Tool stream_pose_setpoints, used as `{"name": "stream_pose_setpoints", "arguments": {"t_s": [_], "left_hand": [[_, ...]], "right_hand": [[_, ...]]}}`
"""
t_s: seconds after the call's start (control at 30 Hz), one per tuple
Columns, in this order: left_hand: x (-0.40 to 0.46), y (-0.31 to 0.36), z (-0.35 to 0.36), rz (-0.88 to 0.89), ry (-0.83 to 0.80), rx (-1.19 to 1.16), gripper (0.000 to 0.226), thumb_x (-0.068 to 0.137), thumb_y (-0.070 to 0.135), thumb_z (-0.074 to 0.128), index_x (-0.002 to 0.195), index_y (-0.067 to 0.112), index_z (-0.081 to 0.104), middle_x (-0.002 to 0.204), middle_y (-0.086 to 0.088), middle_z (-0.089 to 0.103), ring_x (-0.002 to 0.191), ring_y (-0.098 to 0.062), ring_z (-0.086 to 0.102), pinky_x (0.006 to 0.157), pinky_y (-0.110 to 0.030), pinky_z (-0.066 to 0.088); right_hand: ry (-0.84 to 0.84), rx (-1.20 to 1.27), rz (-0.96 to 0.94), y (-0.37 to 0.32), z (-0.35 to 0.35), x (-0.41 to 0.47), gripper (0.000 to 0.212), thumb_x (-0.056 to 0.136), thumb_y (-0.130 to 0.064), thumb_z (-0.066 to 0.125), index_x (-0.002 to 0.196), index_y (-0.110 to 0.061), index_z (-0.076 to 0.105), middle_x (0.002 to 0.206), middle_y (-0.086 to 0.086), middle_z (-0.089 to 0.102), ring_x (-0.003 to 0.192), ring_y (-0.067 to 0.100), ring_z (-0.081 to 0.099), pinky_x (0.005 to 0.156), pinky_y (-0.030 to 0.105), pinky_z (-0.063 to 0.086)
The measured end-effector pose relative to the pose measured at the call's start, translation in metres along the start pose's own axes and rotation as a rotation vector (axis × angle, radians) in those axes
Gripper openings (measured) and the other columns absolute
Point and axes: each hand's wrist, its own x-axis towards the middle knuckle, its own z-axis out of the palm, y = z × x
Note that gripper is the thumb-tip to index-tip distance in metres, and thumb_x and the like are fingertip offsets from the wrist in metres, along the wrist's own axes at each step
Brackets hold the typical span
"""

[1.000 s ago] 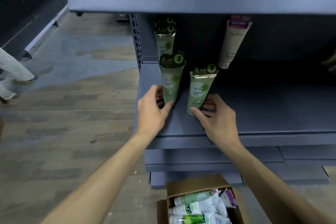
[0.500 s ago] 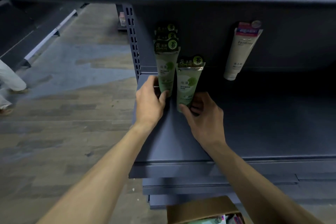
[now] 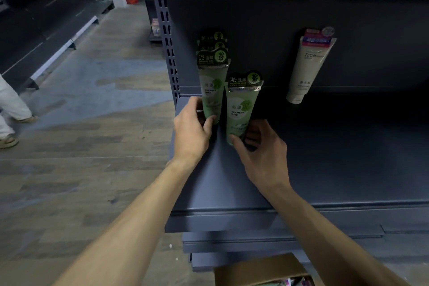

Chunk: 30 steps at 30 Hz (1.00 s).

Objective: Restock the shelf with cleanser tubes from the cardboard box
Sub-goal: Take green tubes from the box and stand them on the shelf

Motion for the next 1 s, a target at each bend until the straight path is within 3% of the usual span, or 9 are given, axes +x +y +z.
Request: {"name": "stream_pose_setpoints", "arguments": {"t_s": [0.5,0.67,0.83,1.0], "left_hand": [[-0.002,-0.002,0.003,0.031,0.008,-0.005,0.029,0.086,0.011,0.070,0.111,0.020,0.057,0.104,0.007,0.070,0.099,-0.011,0.067,0.089,-0.038,0.056],[-0.003,0.000,0.002,-0.047,0.019,-0.079,0.024,0.085,0.010,0.073,0.105,0.016,0.062,0.098,0.006,0.071,0.085,0.004,0.065,0.081,-0.013,0.053],[-0.005,0.000,0.000,-0.108,0.009,-0.103,0.041,0.079,0.016,0.081,0.115,0.016,0.061,0.107,0.004,0.069,0.096,-0.008,0.066,0.087,-0.025,0.055],[-0.026,0.000,-0.014,-0.139,-0.001,-0.115,0.057,0.074,0.021,0.085,0.123,0.017,0.057,0.116,0.006,0.062,0.104,-0.010,0.062,0.092,-0.024,0.051]], "right_hand": [[0.016,-0.001,-0.031,0.001,0.001,-0.001,0.031,0.083,-0.033,0.077,0.107,-0.020,0.061,0.100,-0.008,0.069,0.090,0.001,0.066,0.078,0.018,0.056],[0.009,-0.012,-0.028,0.000,0.000,-0.002,0.031,0.083,-0.034,0.076,0.107,-0.022,0.060,0.101,-0.008,0.068,0.089,0.000,0.065,0.076,0.010,0.053],[0.002,-0.030,-0.028,0.002,0.001,-0.001,0.033,0.083,-0.034,0.076,0.108,-0.021,0.060,0.104,-0.006,0.067,0.089,0.002,0.065,0.075,0.013,0.054],[0.010,-0.029,-0.027,0.000,0.000,-0.001,0.031,0.083,-0.032,0.076,0.106,-0.020,0.060,0.103,-0.004,0.067,0.087,0.003,0.065,0.075,0.013,0.054]]}}
